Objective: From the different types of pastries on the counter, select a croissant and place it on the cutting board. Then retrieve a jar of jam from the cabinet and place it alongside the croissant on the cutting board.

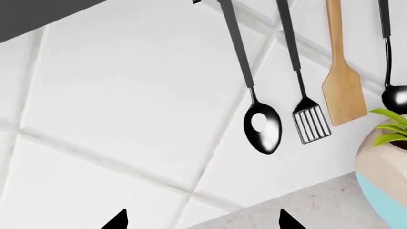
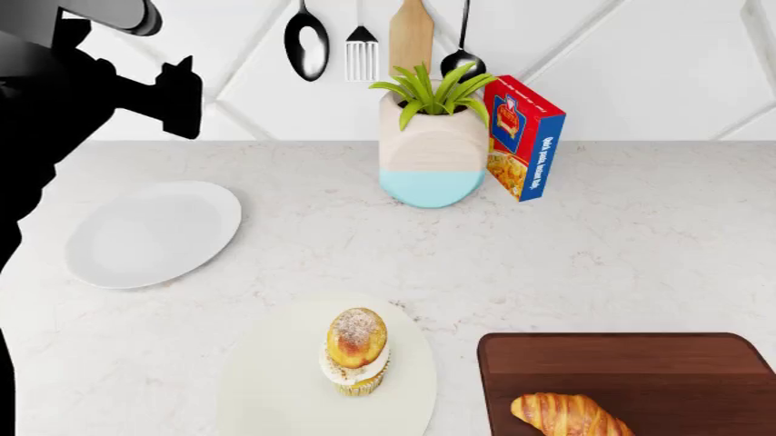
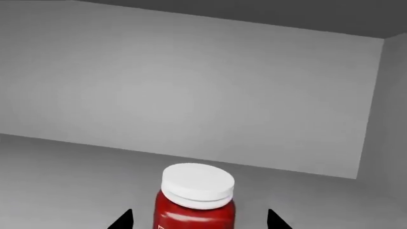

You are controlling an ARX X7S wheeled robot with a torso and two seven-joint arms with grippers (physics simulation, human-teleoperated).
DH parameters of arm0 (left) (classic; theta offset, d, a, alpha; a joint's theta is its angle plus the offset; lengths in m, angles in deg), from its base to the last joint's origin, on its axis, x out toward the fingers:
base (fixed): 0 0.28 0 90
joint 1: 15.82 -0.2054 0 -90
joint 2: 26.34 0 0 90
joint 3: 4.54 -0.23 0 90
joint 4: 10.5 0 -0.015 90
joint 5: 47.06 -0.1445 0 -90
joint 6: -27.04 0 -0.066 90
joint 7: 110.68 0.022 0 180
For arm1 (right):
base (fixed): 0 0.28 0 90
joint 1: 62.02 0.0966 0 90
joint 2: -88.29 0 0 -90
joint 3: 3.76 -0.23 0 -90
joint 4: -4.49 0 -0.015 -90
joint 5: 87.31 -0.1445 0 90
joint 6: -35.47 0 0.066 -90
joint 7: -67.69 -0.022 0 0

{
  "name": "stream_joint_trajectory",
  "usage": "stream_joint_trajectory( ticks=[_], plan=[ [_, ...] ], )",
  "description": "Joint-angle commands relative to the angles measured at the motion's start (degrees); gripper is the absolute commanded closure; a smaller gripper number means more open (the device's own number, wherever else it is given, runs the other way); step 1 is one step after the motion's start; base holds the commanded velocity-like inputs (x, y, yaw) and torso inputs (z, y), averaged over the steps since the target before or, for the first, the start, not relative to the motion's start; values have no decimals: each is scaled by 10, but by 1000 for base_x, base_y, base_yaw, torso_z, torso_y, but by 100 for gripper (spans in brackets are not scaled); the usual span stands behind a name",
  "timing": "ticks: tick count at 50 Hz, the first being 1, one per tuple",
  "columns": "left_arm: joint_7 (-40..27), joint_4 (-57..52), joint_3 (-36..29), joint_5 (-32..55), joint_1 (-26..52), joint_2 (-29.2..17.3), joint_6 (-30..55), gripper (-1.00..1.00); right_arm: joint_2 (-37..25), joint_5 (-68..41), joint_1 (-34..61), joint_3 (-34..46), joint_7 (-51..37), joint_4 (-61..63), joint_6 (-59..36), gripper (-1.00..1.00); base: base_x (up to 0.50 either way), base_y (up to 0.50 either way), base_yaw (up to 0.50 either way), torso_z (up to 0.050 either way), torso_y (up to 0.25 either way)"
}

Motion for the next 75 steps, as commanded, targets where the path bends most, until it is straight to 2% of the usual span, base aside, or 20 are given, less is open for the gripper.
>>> stream_joint_trajectory(
  ticks=[1,20,21,35,56,75],
  plan=[
    [-2,-2,3,1,0,-2,1,-100,6,5,-16,0,7,-28,12,-100,0,0,0,0,0],
    [-3,3,0,2,-2,-3,-6,-100,14,9,-34,0,21,-75,32,-100,0,0,0,0,0],
    [-3,3,0,2,-2,-3,-6,-100,14,9,-35,0,20,-75,32,100,0,0,0,0,0],
    [-5,-4,1,6,-8,-4,-2,-100,-1,2,-47,-3,12,-34,15,100,0,0,0,0,0],
    [-7,4,-6,6,-11,0,-12,-100,-53,-3,-18,-28,-19,120,22,100,-1,0,-1,0,0],
    [-11,-2,-7,8,-14,0,-8,-100,-117,-98,-29,-112,-46,344,-88,100,0,0,0,0,0]
  ],
)
